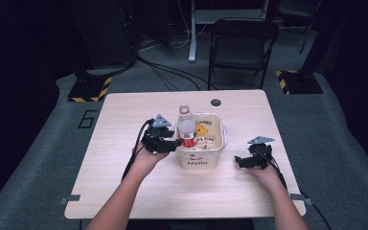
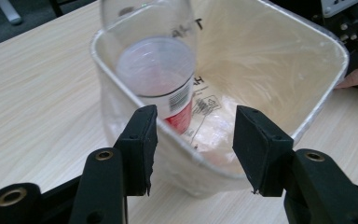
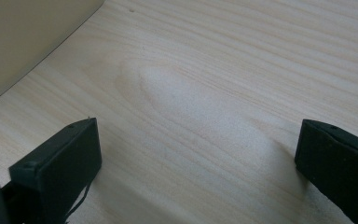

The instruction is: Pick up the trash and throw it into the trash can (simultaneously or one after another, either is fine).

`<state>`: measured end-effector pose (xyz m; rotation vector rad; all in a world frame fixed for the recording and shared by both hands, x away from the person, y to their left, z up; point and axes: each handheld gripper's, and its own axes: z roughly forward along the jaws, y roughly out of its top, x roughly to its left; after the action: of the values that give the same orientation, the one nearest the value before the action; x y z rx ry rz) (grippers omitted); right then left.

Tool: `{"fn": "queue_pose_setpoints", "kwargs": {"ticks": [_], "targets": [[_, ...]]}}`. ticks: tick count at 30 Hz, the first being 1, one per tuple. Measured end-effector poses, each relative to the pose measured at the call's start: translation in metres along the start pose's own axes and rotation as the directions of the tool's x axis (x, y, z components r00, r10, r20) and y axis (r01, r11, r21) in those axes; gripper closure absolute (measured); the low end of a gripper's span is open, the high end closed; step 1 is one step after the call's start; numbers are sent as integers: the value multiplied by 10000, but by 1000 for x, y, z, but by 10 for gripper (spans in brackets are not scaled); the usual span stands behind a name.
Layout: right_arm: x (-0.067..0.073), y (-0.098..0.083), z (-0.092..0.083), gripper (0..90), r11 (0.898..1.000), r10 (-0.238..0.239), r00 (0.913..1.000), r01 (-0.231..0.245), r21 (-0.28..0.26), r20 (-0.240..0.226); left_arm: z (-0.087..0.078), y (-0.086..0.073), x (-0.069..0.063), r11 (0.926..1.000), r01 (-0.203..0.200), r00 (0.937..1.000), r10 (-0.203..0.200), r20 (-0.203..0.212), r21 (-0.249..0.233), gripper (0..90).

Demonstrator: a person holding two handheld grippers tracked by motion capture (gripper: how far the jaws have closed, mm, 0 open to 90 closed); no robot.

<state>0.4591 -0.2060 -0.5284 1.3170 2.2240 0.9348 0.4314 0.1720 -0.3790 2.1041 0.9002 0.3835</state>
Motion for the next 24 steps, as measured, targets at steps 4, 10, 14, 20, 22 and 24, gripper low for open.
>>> {"fn": "queue_pose_setpoints", "kwargs": {"ticks": [4, 10, 14, 20, 22, 24], "targets": [[0, 0, 0, 0, 10000, -7, 10000, 7, -9, 9, -8, -12, 10, 9994, 333, 9990, -335, -280, -74, 483], [0, 0, 0, 0, 10000, 14, 10000, -14, 9, 5, -21, -28, 24, 9978, 636, 9955, -649, -688, -198, 471], [0, 0, 0, 0, 10000, 15, 10000, -15, 8, 11, -32, -37, 31, 9959, 808, 9927, -842, -863, -418, 463], [0, 0, 0, 0, 10000, 28, 10000, -28, 4, 14, -45, -49, 43, 9957, 712, 9927, -765, -933, -588, 439], [0, 0, 0, 0, 10000, 18, 10000, -18, 5, 11, -49, -56, 47, 9940, 810, 9917, -878, -941, -736, 435], [0, 0, 0, 0, 10000, 20, 10000, -20, 8, 14, -53, -63, 50, 9929, 861, 9909, -939, -964, -826, 434]]}}
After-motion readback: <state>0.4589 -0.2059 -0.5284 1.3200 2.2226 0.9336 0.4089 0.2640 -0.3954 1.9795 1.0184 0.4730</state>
